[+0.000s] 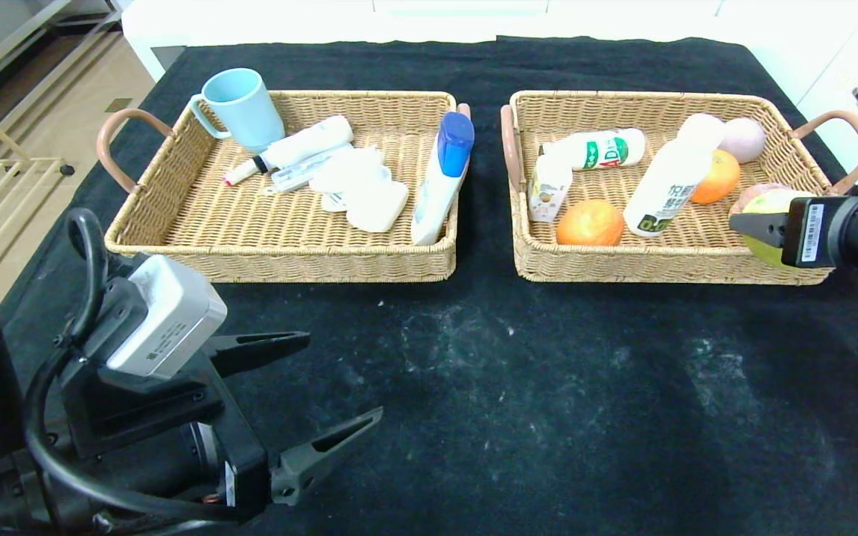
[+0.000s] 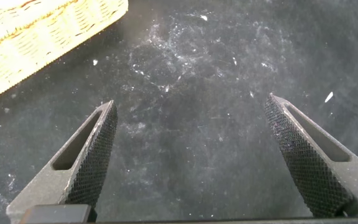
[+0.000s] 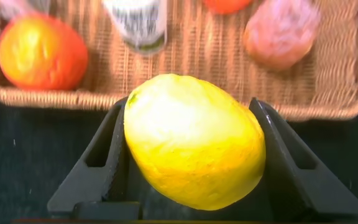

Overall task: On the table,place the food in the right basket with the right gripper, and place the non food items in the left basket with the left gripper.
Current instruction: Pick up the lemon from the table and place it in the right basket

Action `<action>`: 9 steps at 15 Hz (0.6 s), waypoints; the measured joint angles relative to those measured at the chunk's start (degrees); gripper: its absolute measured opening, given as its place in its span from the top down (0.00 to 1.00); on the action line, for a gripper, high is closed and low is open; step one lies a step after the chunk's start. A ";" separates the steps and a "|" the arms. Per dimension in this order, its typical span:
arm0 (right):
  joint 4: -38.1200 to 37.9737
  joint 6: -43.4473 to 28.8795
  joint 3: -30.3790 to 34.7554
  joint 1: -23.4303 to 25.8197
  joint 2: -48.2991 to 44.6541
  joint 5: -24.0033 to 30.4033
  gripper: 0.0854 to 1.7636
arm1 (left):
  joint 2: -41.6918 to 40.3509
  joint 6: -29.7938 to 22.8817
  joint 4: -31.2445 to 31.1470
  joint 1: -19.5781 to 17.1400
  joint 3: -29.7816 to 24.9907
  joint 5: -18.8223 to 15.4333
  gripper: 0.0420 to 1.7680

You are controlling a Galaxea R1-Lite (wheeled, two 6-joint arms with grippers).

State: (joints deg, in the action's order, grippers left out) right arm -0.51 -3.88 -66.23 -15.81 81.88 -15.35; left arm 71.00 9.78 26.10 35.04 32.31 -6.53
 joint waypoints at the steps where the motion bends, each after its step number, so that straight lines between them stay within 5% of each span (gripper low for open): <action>1: 2.13 0.49 0.33 0.99 0.00 0.77 0.32 | 0.02 0.00 0.00 0.02 -0.01 0.00 0.03; 9: 14.97 0.90 1.40 5.67 3.40 2.01 0.32 | 0.20 0.02 -0.24 0.82 -0.22 0.06 0.03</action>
State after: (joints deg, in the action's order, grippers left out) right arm 14.46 -2.97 -64.83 -10.14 85.29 -13.34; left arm 71.19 9.80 25.86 35.85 32.09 -6.47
